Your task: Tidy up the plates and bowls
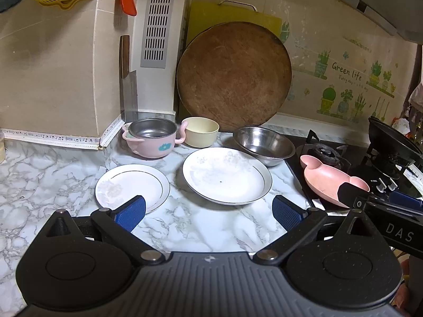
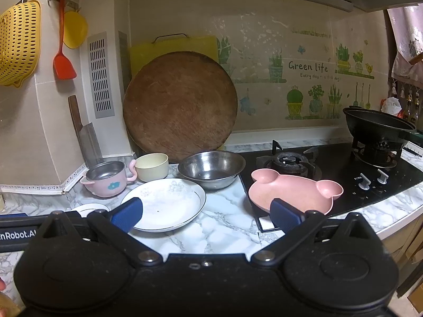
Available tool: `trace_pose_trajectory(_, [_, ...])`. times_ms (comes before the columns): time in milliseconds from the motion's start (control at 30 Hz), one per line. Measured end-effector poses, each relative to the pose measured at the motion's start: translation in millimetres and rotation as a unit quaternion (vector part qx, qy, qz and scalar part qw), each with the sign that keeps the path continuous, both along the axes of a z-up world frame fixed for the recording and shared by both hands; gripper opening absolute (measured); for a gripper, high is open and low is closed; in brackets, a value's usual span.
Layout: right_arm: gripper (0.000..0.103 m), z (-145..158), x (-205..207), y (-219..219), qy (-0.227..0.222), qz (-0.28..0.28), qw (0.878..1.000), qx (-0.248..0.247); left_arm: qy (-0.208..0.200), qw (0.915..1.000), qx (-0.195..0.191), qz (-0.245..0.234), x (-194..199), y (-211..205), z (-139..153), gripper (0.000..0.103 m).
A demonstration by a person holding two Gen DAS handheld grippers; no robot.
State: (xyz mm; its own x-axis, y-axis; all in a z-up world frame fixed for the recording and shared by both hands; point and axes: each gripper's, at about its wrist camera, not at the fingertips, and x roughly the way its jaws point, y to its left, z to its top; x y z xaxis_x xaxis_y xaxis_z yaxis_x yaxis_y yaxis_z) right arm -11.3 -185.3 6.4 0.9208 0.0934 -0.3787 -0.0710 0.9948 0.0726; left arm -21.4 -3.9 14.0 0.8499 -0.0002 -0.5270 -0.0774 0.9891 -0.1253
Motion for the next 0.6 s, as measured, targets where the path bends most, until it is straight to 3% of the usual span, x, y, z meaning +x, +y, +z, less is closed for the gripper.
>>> trace_pose_trajectory(600, [0.103, -0.5, 5.8, 4.3, 0.001, 0.016, 1.000, -0.002, -0.013, 0.9999, -0.006, 0.008, 0.6, 5.0, 1.9, 0.102])
